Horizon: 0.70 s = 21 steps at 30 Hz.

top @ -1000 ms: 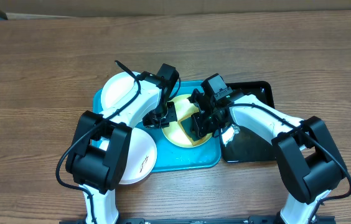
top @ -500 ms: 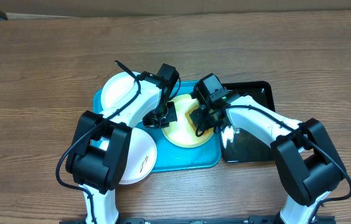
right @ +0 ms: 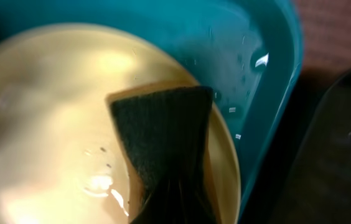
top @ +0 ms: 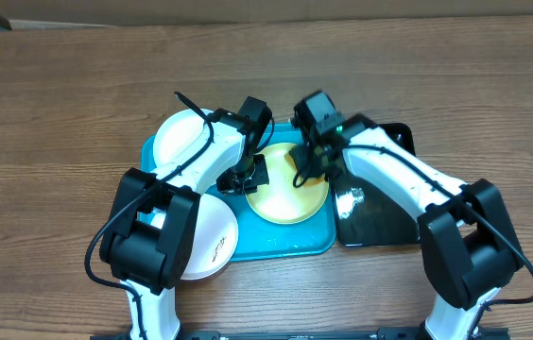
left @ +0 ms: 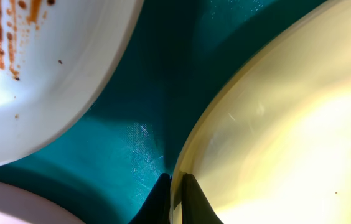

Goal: Clean dirty plates on tray and stack at the side
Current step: 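Return the sponge to the black tray with the right gripper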

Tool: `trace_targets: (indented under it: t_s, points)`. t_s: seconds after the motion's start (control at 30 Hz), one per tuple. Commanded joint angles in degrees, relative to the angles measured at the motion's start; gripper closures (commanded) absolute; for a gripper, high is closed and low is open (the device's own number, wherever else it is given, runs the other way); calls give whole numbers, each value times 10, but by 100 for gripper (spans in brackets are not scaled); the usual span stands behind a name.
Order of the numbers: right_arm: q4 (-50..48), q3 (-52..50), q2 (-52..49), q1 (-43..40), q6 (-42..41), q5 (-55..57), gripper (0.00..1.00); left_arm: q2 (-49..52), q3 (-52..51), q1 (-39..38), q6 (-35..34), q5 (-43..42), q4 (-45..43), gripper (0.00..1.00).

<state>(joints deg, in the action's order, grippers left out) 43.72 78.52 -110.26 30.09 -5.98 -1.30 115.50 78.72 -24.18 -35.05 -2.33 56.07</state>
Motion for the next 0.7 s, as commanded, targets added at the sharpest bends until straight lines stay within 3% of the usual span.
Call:
trace_targets:
  t_s: [0.0, 0.43, 0.67]
  points:
    - [38, 66, 28, -9, -1, -7, 96, 16, -11, -3, -9, 17, 0, 95]
    - [213, 106, 38, -144, -50, 38, 96, 16, -11, -3, -10, 17, 0, 91]
    - [186, 53, 38, -212, -50, 38, 96, 16, -11, -3, -10, 17, 0, 91]
